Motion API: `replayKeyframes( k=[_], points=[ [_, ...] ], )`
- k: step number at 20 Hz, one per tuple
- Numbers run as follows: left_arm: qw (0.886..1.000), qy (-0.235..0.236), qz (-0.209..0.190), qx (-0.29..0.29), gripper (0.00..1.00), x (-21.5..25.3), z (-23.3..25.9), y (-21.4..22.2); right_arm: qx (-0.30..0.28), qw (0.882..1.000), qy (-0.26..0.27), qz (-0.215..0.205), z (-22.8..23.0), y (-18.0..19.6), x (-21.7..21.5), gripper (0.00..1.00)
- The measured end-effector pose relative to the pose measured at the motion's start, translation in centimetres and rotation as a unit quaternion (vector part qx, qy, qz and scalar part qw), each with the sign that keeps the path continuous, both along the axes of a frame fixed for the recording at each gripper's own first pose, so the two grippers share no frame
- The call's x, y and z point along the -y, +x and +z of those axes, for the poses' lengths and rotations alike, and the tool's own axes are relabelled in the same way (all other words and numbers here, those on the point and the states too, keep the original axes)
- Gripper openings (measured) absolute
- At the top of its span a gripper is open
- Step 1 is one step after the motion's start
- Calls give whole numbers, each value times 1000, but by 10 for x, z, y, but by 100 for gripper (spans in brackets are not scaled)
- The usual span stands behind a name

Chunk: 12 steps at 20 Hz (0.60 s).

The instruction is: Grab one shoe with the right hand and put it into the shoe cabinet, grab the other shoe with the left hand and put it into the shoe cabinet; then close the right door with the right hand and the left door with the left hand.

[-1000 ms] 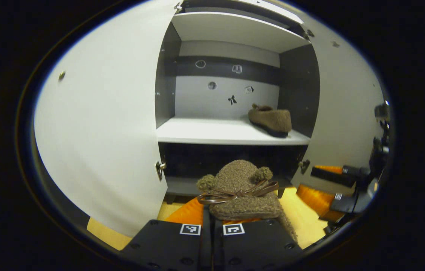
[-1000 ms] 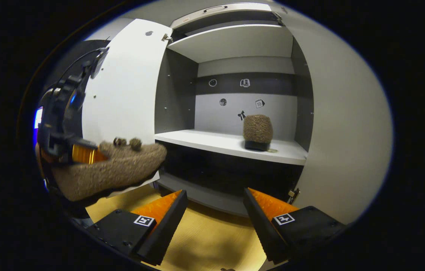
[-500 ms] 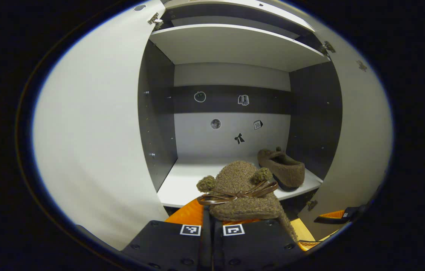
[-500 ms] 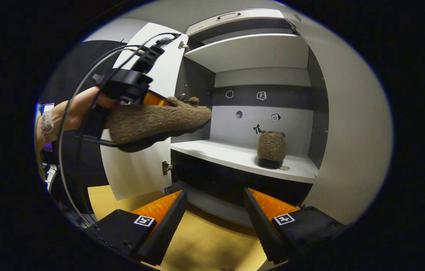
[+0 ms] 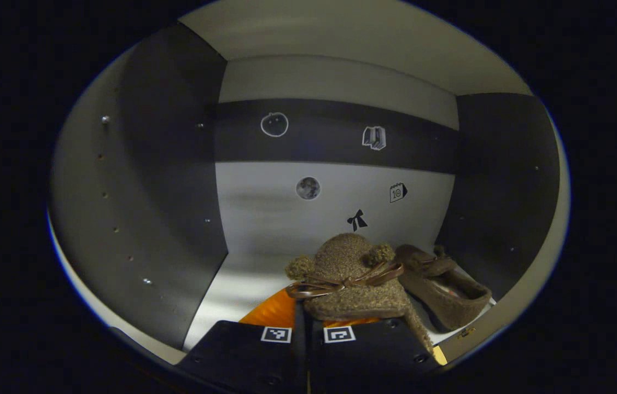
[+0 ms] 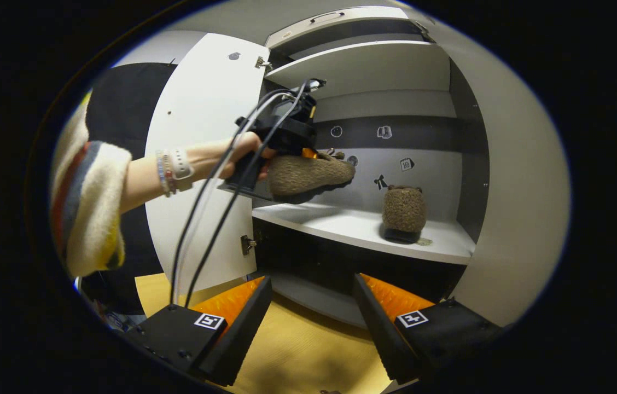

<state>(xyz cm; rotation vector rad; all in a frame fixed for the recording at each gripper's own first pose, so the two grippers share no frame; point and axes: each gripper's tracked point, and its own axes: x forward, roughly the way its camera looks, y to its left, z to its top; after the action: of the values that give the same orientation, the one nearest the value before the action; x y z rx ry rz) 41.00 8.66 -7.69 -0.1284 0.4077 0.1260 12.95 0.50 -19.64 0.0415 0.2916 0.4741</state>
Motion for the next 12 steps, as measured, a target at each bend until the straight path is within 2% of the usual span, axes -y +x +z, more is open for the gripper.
replayKeyframes(
  k=[4, 8, 12],
  points=[
    [1000, 10, 9, -23, 8, -6, -24, 34, -6, 1000, -13, -6, -4, 5, 8, 99],
    [999, 18, 6, -42, 11, -3, -43, 48, -20, 1000, 1, -19, -7, 2, 13, 98],
    [998, 22, 9, -52, 24, -5, -50, 50, -19, 1000, 1, -13, -5, -2, 10, 98]
  ],
)
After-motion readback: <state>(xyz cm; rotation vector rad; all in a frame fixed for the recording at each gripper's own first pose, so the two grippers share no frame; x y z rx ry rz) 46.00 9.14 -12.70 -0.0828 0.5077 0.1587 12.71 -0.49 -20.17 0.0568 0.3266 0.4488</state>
